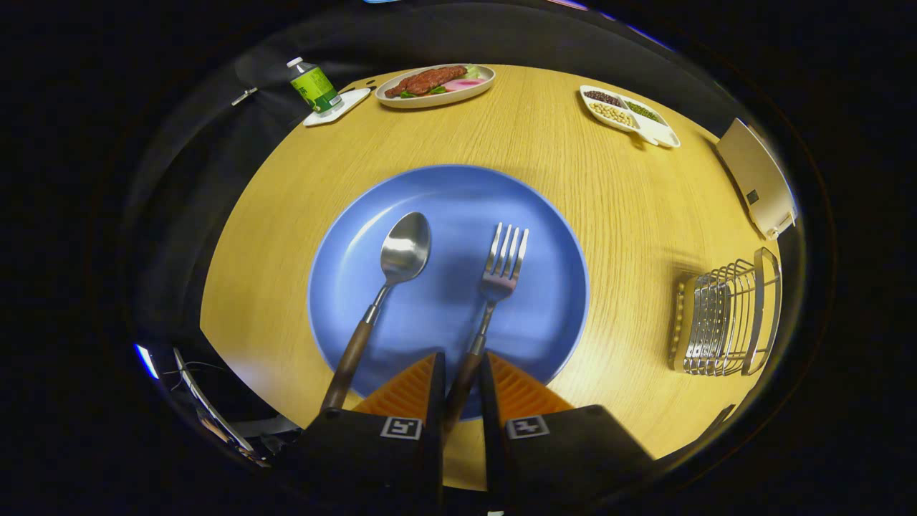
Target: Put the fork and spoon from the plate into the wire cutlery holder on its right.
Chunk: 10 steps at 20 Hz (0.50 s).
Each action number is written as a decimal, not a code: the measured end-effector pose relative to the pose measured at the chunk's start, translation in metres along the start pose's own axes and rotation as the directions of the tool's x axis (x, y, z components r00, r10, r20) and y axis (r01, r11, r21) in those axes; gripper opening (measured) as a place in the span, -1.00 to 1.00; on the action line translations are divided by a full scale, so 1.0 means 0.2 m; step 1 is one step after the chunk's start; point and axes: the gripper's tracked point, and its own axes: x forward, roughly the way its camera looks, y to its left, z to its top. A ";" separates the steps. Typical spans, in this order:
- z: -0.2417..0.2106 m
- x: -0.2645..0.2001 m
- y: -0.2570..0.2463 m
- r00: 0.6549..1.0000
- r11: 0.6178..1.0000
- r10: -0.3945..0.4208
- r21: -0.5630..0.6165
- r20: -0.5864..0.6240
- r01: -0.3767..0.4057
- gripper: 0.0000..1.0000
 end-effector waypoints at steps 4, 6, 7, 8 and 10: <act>-0.01 -0.02 0.04 0.996 0.995 0.090 0.044 -0.026 -0.089 -0.79; -0.03 -0.07 0.05 0.992 0.992 0.122 0.028 -0.025 -0.121 -0.84; -0.04 -0.11 0.05 0.990 0.990 0.138 0.019 -0.024 -0.137 -0.84; -0.04 -0.14 0.04 0.990 0.990 0.142 0.014 -0.020 -0.142 -0.84; -0.07 -0.25 0.00 0.987 0.987 0.160 0.002 -0.026 -0.160 -0.84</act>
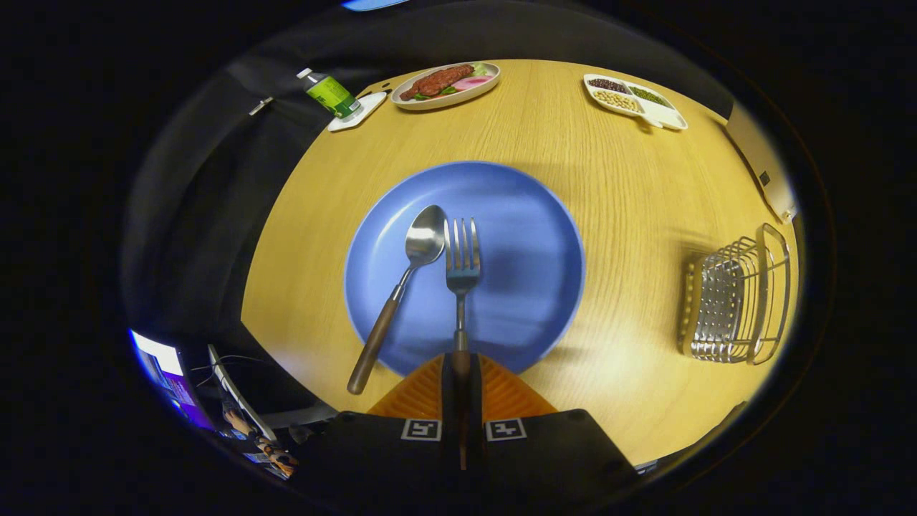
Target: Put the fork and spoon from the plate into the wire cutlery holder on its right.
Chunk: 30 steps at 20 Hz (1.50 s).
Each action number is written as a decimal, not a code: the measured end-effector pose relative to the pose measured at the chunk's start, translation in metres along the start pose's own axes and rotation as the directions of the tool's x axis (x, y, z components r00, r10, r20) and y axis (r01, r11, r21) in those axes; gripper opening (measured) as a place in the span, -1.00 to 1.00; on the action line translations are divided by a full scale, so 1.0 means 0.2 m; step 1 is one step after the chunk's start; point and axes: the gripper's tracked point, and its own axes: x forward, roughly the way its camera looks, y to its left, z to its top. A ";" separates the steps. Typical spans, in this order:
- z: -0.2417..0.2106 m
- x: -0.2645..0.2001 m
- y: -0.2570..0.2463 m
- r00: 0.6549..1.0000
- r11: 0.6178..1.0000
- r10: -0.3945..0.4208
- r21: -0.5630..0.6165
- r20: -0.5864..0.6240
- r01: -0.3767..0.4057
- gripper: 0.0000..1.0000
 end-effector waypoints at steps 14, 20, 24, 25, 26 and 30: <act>-0.09 -0.86 -0.74 0.985 0.991 -0.085 -0.115 -0.152 0.068 -0.84; -0.05 -0.84 -1.00 0.939 0.972 -0.190 -0.191 -0.287 0.138 -0.85; -0.03 -0.77 -1.03 0.911 0.971 -0.195 -0.200 -0.363 0.128 -0.83; -0.02 -0.76 -1.03 0.905 0.971 -0.196 -0.205 -0.377 0.124 -0.83; -0.01 -0.74 -1.04 0.901 0.970 -0.200 -0.211 -0.384 0.125 -0.84; 0.01 -0.69 -1.05 0.879 0.971 -0.209 -0.197 -0.428 0.135 -0.81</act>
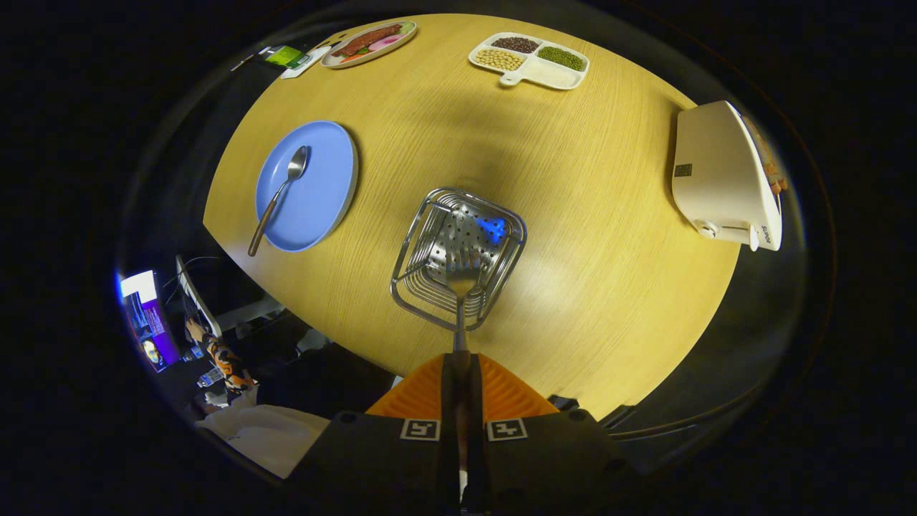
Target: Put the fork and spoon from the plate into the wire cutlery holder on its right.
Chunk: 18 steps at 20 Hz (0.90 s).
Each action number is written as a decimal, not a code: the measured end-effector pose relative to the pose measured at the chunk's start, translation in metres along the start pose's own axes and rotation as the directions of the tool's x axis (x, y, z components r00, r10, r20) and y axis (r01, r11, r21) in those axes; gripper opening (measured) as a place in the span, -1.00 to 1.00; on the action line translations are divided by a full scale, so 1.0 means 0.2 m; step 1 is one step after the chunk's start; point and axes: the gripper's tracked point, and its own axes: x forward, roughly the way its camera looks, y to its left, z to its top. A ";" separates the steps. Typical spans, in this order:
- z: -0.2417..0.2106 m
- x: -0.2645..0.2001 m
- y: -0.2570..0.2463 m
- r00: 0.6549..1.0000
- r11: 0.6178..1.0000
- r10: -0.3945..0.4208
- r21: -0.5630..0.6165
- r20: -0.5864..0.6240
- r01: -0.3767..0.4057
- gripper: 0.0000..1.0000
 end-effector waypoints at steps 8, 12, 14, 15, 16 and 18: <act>0.12 0.00 0.05 0.999 0.998 0.032 0.054 0.008 -0.032 -0.67; 0.18 -0.05 0.07 0.994 0.995 0.048 0.086 0.093 -0.056 -0.20; 0.18 -0.09 0.09 0.987 0.995 0.060 0.075 0.149 -0.071 0.40; 0.19 -0.11 0.11 0.981 0.994 0.072 0.068 0.183 -0.085 0.71; 0.19 -0.13 0.14 0.973 0.994 0.079 0.061 0.215 -0.094 0.83; 0.17 -0.17 0.17 0.958 0.994 0.074 0.057 0.276 -0.093 1.00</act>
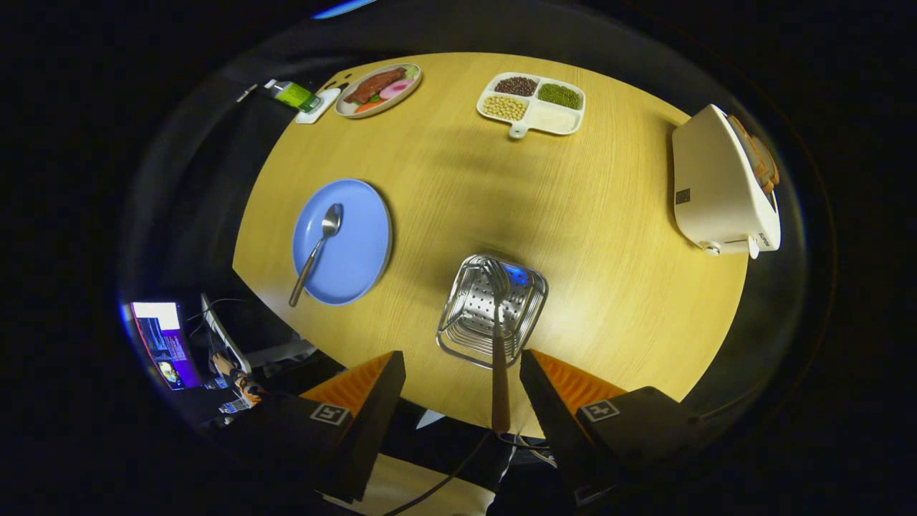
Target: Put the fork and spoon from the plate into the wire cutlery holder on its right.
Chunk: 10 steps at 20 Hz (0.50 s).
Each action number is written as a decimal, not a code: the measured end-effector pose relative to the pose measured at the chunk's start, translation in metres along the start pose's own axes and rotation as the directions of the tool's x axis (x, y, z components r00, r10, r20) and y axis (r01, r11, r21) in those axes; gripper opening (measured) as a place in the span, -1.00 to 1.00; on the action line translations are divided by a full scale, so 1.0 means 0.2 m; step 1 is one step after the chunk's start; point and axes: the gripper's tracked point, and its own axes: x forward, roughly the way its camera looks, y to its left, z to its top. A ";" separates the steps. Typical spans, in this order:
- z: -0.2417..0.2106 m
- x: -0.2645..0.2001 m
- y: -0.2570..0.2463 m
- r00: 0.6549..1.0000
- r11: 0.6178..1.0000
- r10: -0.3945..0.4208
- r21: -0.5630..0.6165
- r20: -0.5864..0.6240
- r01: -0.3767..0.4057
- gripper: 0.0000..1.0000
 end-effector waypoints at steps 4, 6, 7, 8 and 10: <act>0.01 -0.10 0.12 0.988 1.000 0.010 0.027 0.151 -0.014 0.99; 0.00 -0.14 0.18 0.977 0.999 0.010 0.037 0.214 -0.019 0.99; -0.03 -0.16 0.21 0.973 0.999 0.010 0.034 0.230 -0.019 0.99; -0.05 -0.18 0.23 0.968 0.999 0.005 0.035 0.252 -0.014 0.99; -0.10 -0.20 0.29 0.958 0.999 0.004 0.037 0.288 -0.015 0.99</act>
